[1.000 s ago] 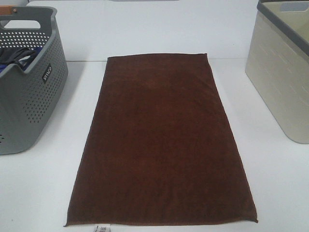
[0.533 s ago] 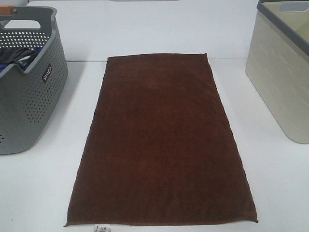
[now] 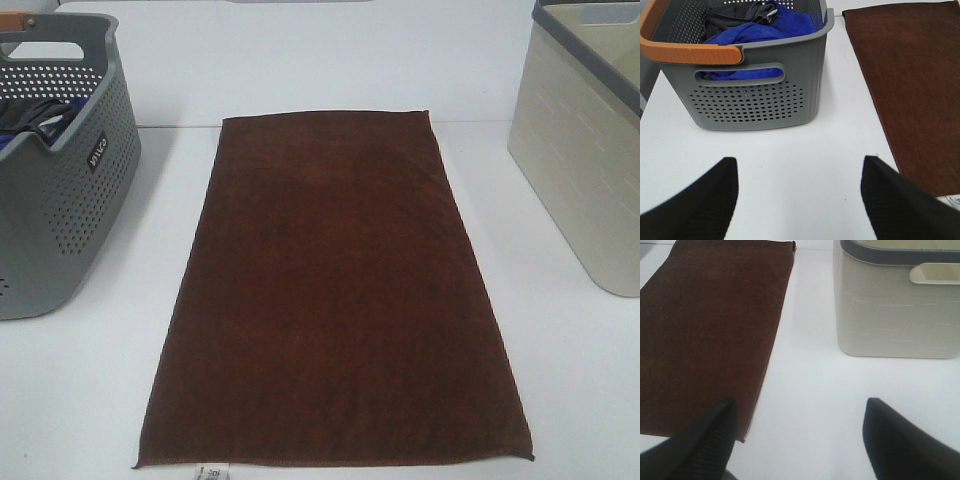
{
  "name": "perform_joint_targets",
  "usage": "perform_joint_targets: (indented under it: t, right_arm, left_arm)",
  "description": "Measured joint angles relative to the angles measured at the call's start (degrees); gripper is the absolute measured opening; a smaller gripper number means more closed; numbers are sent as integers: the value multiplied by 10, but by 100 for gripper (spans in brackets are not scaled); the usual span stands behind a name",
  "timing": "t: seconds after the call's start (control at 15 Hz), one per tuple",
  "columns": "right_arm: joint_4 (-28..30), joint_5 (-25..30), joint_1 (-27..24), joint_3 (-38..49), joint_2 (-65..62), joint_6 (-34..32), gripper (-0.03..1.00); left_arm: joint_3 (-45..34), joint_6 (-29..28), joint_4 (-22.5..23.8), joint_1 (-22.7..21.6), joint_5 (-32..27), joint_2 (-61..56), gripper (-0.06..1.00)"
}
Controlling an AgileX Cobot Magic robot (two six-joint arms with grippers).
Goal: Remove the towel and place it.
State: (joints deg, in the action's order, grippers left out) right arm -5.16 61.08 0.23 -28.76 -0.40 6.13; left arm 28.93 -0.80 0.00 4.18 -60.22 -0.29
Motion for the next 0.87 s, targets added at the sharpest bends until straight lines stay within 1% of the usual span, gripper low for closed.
perform_joint_targets:
  t: [0.87]
  right_arm:
    - [0, 0, 0, 0, 0, 0, 68]
  left_arm:
    - [0, 0, 0, 0, 0, 0, 67]
